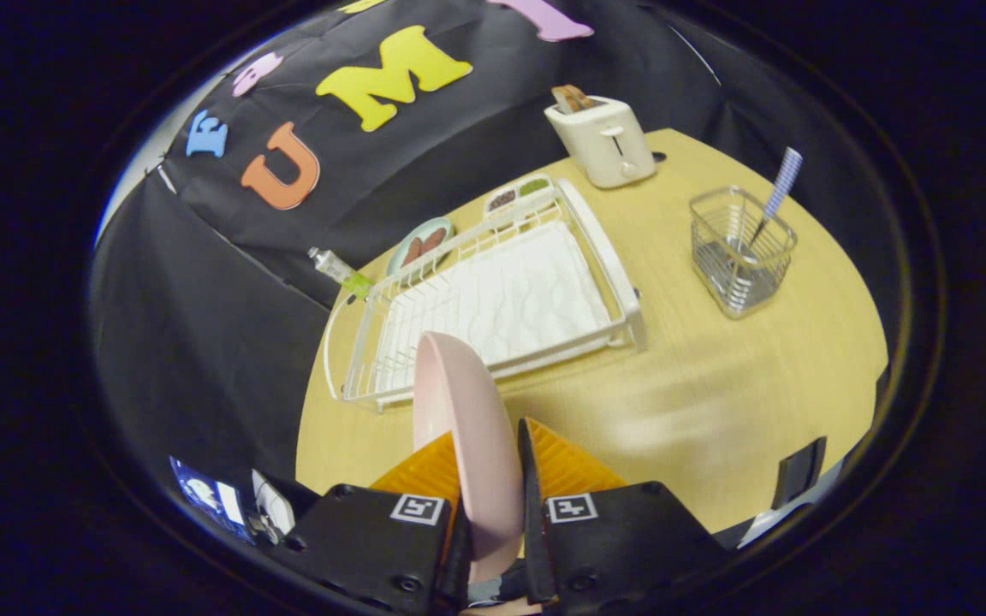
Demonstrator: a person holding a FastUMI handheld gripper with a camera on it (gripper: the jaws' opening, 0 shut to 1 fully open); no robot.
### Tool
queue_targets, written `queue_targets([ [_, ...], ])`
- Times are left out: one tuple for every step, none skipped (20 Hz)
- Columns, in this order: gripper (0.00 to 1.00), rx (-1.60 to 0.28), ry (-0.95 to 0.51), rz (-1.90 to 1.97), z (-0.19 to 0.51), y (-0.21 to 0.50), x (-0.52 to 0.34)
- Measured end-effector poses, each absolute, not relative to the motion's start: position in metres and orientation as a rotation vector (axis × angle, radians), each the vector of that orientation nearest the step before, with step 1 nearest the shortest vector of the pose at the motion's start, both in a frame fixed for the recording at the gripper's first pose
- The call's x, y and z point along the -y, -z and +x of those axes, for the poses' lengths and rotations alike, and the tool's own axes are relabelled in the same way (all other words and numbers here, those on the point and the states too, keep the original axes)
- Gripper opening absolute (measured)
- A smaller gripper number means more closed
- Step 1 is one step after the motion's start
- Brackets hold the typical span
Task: Take the plate from the dish rack, then take the spoon from the basket and place it into the plate.
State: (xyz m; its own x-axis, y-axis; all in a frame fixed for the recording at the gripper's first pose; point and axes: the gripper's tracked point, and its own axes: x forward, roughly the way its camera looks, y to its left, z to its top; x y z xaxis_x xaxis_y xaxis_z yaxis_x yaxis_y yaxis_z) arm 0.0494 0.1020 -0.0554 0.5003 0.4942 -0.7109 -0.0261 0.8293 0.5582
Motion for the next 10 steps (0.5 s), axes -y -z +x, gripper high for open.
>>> queue_targets([
  [0.30, -1.021, -0.327, 0.552, 0.048, 0.069, -0.098],
  [0.30, -1.040, -0.322, 0.576, 0.047, 0.081, -0.096],
  [0.30, -1.056, -0.321, 0.596, 0.048, 0.091, -0.095],
  [0.30, -1.069, -0.323, 0.610, 0.048, 0.099, -0.094],
  [0.30, -1.081, -0.328, 0.621, 0.049, 0.105, -0.095],
  [0.30, -1.091, -0.333, 0.627, 0.049, 0.111, -0.097],
  [0.30, -1.097, -0.338, 0.632, 0.051, 0.114, -0.098],
  [0.31, -1.103, -0.348, 0.636, 0.053, 0.117, -0.102],
  [0.31, -1.110, -0.361, 0.651, 0.052, 0.117, -0.103],
  [0.31, -1.116, -0.369, 0.668, 0.052, 0.119, -0.104],
])
